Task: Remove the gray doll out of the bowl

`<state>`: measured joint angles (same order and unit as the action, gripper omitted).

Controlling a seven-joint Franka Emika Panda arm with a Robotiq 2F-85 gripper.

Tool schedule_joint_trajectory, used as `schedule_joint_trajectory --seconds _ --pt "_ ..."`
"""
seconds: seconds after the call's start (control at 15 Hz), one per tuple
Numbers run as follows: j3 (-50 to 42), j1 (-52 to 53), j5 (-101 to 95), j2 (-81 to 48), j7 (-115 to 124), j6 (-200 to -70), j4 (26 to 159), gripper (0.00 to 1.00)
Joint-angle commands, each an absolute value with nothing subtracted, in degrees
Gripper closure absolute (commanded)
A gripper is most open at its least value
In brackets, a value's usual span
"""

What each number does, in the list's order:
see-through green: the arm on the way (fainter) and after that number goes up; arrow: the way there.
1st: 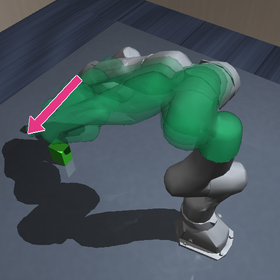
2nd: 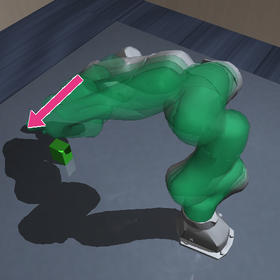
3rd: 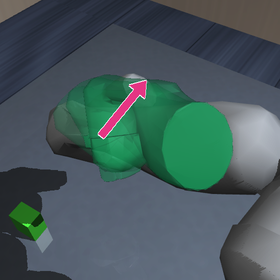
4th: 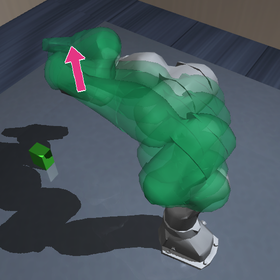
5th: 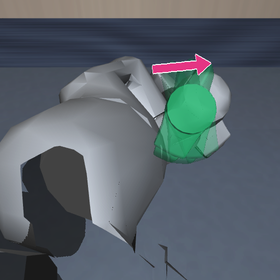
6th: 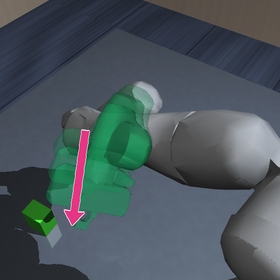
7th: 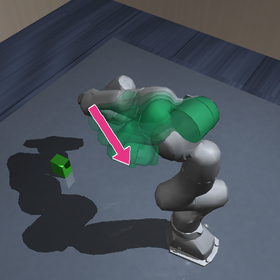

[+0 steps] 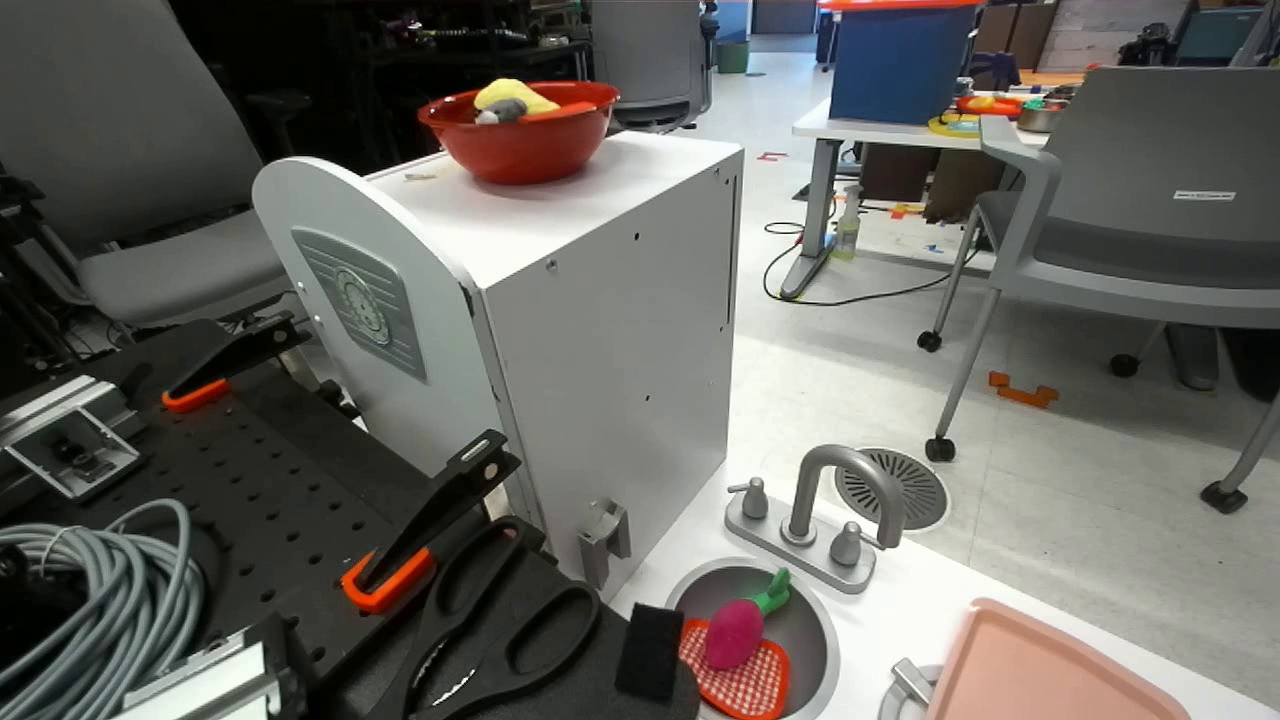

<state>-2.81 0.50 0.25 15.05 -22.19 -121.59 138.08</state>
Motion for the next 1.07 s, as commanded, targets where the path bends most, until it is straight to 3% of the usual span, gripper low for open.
schedule_joint_trajectory --seconds 0.0,1.0 --pt "-3.1 0.8 0.2 15.1 -22.1 -121.5 138.0 0.0" --pt "-2.8 -1.7 -3.1 4.3 -10.8 -119.2 129.4 0.0"
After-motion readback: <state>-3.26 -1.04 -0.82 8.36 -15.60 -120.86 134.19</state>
